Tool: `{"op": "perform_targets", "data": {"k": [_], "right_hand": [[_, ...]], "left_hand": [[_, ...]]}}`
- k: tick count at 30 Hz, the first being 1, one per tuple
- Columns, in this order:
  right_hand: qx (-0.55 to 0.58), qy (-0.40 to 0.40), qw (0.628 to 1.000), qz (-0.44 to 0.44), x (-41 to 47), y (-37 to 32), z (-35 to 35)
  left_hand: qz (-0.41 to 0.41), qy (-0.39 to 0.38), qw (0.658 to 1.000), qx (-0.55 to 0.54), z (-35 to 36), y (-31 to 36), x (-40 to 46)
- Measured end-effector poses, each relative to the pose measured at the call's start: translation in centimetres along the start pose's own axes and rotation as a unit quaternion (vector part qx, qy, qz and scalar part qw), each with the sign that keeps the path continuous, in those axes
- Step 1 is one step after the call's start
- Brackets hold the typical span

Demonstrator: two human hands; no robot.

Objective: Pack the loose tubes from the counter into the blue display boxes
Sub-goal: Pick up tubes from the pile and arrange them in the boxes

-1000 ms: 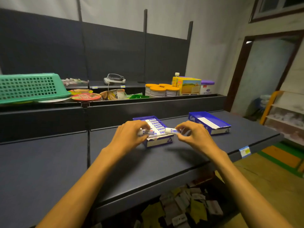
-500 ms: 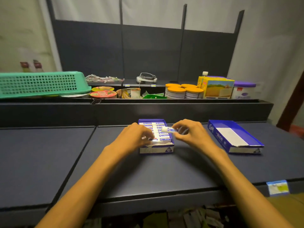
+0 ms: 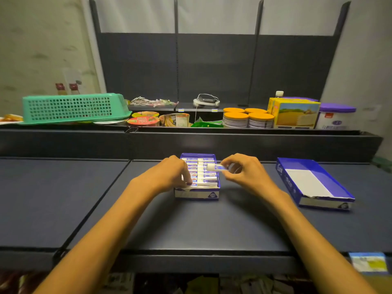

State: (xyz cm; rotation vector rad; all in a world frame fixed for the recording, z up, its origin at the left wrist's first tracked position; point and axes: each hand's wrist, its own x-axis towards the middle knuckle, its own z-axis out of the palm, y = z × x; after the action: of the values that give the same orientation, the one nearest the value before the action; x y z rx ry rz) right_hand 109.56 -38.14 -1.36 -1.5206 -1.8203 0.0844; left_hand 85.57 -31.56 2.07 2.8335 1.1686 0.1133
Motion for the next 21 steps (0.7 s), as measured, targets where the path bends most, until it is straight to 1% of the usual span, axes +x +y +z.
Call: {"op": "perform_targets", "data": {"k": [4,14,21], "right_hand": [[0.013,-0.008,1.000,-0.001,0.5,-0.1,0.2],[-0.004,-0.143,0.988,0.058,1.0,-2.0,0.1],[-0.021,-0.195,0.978,0.073,1.5,-3.0,0.1]], "left_hand": [[0.016,-0.024,0.999,0.015,-0.4,-0.1,0.1],[0.003,-0.013,1.000,0.003,0.3,-0.9,1.0],[0.023,-0.001,0.998,-0.050,0.0,-1.2,0.1]]}}
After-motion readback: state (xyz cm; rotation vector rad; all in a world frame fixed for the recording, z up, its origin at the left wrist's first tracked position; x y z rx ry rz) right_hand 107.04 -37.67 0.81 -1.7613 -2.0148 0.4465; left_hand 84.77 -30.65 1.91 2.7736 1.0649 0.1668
